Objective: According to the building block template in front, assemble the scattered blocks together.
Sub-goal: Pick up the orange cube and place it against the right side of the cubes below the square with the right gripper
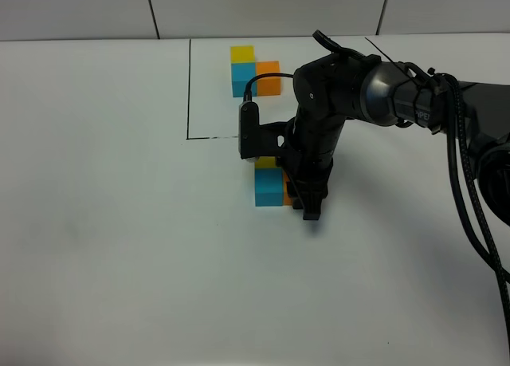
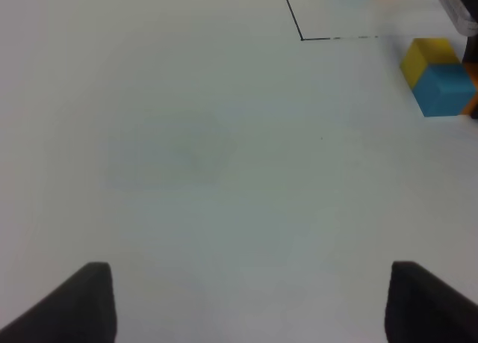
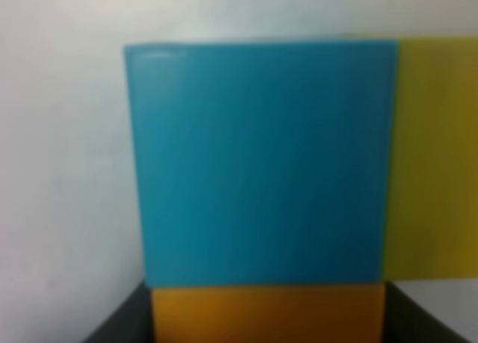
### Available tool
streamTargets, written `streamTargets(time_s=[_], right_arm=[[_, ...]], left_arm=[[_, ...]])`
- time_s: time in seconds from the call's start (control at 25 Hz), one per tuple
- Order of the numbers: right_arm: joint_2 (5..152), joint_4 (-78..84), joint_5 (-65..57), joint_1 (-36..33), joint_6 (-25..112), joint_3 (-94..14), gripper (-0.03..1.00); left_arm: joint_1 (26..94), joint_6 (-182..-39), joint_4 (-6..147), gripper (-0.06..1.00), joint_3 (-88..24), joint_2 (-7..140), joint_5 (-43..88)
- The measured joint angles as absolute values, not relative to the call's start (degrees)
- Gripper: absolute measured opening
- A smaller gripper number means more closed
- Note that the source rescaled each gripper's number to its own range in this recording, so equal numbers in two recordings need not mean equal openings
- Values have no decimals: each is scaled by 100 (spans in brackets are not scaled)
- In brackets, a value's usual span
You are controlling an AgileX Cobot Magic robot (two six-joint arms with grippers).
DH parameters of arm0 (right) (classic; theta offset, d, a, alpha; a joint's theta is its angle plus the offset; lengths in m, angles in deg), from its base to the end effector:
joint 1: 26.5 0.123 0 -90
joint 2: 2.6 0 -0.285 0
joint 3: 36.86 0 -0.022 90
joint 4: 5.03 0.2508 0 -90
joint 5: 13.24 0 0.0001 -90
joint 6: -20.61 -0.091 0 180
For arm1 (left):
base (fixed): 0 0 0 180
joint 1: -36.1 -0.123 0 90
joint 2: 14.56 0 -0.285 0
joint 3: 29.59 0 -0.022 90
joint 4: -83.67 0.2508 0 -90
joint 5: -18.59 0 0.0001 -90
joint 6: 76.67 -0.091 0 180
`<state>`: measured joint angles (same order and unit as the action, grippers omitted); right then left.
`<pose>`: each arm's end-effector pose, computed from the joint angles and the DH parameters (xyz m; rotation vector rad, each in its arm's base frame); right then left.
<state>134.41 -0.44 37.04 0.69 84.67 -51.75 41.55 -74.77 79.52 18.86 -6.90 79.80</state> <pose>0.3929 0.2082 0.1126 -2.0909 2.1445 0.0295 -0.0064 -0.0052 0.2774 0.0674 2.0485 -0.1667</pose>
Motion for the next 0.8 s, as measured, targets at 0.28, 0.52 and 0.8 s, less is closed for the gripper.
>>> streamTargets(time_s=[0.28,0.52,0.8], right_arm=[[13443,-34,3704,69,8473,-5175,34],[13443,18,3514,69,8494,-5193,73],[13443,47,3657,69,8441,-5193,90]], left_arm=[[4155,-7477,7952,59,1886,-690,7980],[4155,-7477,7952,59,1886,-690,7980],[4155,-7483,7952,59,1886,-690,7980]])
